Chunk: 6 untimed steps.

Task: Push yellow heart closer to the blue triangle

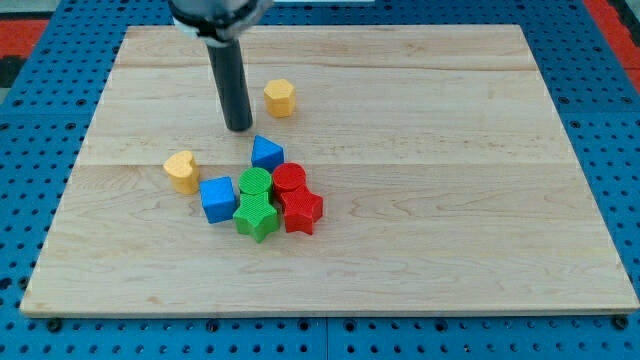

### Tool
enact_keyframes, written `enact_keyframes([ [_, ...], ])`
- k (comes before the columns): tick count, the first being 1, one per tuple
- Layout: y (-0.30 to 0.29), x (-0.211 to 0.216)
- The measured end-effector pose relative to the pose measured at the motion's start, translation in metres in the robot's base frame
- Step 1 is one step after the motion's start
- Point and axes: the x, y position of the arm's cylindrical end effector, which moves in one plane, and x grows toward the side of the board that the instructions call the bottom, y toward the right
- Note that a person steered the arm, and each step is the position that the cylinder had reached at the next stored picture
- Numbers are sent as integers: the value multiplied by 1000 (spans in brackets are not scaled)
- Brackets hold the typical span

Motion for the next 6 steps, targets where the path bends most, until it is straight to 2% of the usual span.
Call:
enact_keyframes([
  [1,-85,-6],
  [2,-118,81],
  [3,-66,119],
  [5,-56,86],
  [6,-19,87],
])
